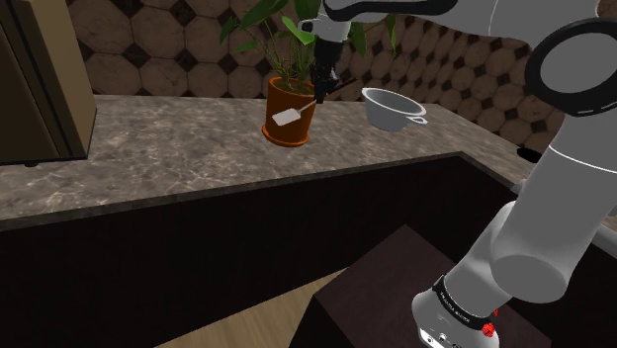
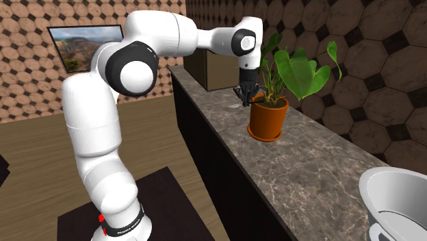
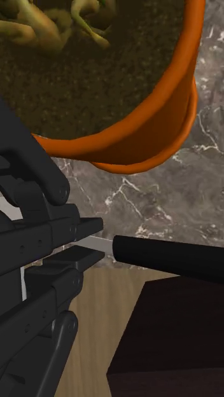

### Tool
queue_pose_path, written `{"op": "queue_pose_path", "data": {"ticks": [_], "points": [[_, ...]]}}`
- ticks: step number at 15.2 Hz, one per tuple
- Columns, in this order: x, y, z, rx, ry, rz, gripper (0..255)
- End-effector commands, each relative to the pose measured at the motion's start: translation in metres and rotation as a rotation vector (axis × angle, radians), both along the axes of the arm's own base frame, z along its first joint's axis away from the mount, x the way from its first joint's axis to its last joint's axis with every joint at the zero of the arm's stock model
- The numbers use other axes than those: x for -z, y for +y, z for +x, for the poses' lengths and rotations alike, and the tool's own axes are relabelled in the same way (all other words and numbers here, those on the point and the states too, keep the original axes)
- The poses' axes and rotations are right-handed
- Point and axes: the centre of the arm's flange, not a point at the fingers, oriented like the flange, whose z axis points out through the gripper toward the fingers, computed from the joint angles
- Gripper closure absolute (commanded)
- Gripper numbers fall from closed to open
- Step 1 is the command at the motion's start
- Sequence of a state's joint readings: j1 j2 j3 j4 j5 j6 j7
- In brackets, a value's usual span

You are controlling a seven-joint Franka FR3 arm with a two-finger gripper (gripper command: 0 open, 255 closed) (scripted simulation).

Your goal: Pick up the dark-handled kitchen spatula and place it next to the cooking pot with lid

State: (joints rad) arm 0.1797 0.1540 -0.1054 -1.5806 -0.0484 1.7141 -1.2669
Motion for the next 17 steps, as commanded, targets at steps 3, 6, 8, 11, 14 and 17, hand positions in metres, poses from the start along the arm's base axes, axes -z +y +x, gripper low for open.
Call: {"op": "queue_pose_path", "data": {"ticks": [3,6,8,11,14,17], "points": [[-0.001,-0.054,-0.002,-0.001,0.000,0.000,255],[-0.001,-0.093,-0.003,-0.001,0.000,0.000,255],[-0.001,-0.120,-0.003,-0.001,0.000,0.000,255],[-0.002,-0.159,-0.004,-0.001,0.000,0.000,255],[-0.002,-0.199,-0.005,-0.001,0.000,0.000,255],[-0.002,-0.238,-0.005,-0.001,0.000,0.000,255]]}}
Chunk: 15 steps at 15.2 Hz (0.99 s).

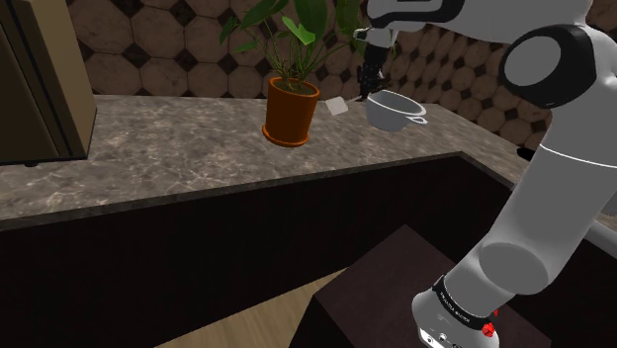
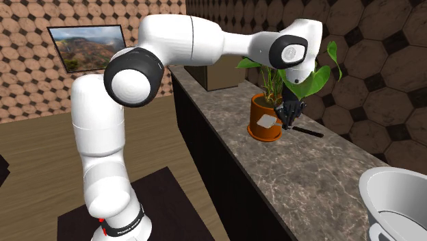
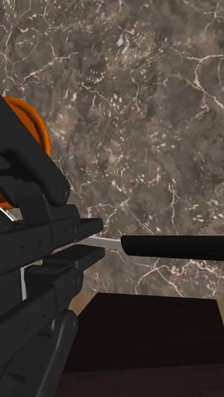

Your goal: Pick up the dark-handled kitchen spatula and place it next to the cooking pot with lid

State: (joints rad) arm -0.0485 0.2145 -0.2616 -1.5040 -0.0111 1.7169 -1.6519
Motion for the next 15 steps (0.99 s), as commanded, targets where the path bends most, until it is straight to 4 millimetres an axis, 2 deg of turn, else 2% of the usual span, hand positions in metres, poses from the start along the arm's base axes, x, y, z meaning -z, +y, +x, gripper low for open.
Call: {"op": "queue_pose_path", "data": {"ticks": [1,2,3,15], "points": [[0.001,-0.029,0.000,-0.002,0.000,0.000,255],[0.001,-0.043,0.000,-0.002,0.000,0.000,255],[0.001,-0.067,-0.001,-0.002,0.000,0.000,255],[0.065,-0.067,-0.001,-0.002,0.000,0.000,255]]}}
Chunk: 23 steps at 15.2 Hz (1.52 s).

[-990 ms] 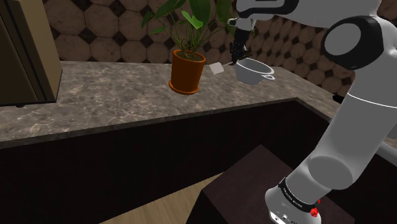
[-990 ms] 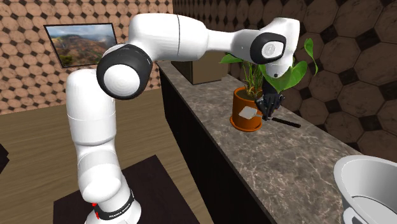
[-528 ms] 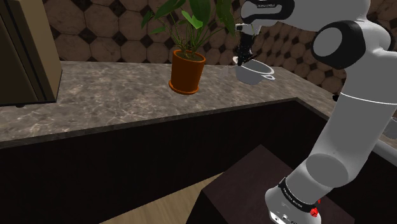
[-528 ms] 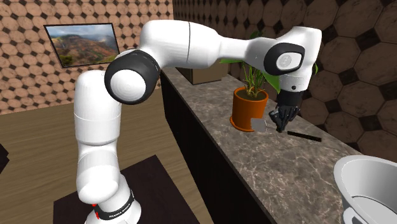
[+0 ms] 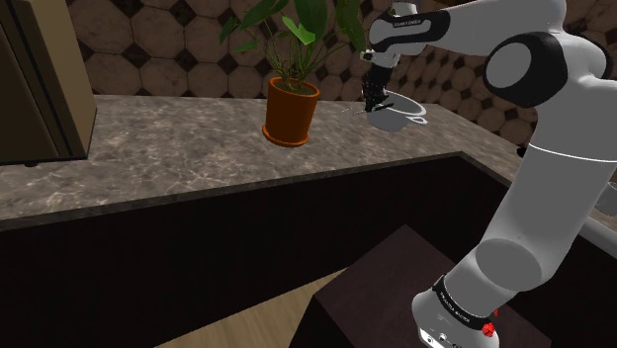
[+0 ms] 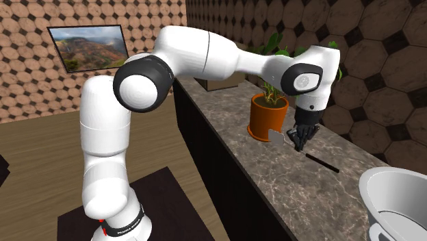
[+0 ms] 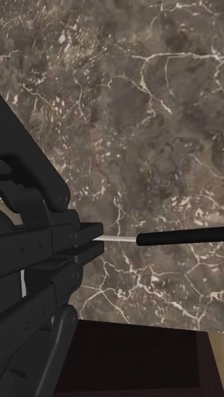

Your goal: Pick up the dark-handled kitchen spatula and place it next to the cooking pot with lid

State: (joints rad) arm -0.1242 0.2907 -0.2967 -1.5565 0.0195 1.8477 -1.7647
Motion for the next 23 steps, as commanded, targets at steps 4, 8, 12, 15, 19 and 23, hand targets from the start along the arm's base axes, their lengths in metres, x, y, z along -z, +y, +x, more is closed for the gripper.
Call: {"op": "queue_pose_path", "data": {"ticks": [4,8,12,15,19,23], "points": [[0.026,0.000,0.000,0.000,0.000,0.000,255],[0.047,0.000,0.000,0.000,0.000,0.000,255],[0.069,0.000,0.000,0.000,0.000,0.000,255],[0.084,0.000,0.000,0.000,0.000,0.000,255],[0.106,0.000,0.000,0.000,0.000,0.000,255],[0.127,0.000,0.000,0.000,0.000,0.000,255]]}}
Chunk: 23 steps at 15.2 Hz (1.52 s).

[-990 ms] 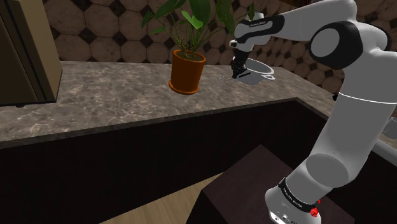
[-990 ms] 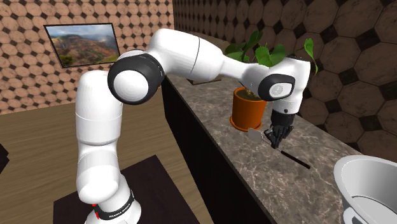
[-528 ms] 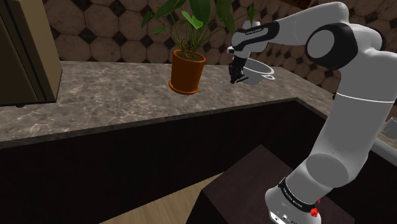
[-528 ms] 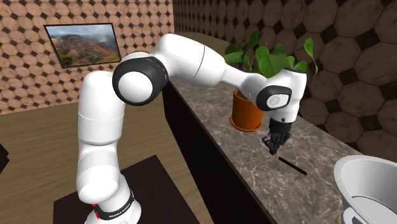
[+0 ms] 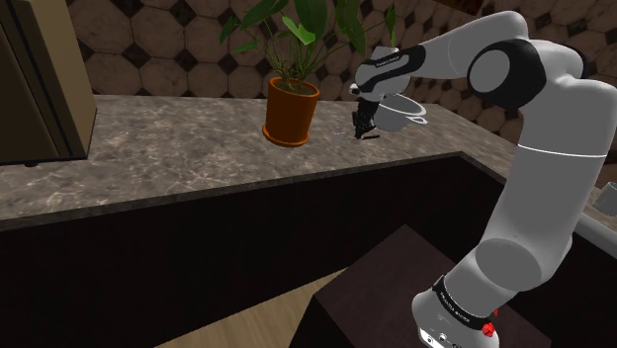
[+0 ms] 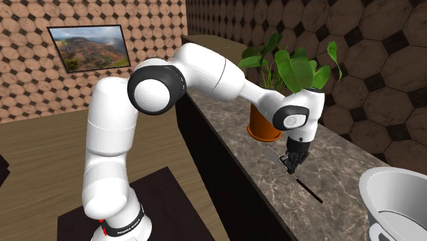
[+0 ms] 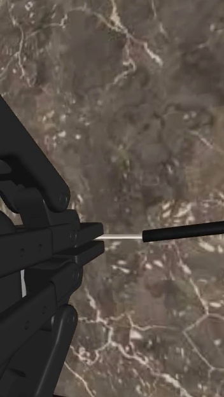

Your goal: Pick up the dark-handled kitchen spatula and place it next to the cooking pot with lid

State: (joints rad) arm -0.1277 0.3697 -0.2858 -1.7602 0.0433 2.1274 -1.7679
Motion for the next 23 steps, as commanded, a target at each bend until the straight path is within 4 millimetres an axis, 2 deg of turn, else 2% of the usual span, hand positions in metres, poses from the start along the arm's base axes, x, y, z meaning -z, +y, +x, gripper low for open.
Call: {"op": "queue_pose_path", "data": {"ticks": [1,10,11,16,20,23], "points": [[0.011,0.000,0.000,0.000,0.000,0.000,255],[0.015,0.000,0.000,0.000,0.000,0.000,255],[0.015,0.001,0.001,0.000,0.000,0.000,0],[0.015,0.000,0.000,0.000,0.000,0.000,0],[-0.035,0.003,0.001,0.000,0.000,0.000,0],[-0.035,0.003,0.001,0.000,0.000,0.000,0]]}}
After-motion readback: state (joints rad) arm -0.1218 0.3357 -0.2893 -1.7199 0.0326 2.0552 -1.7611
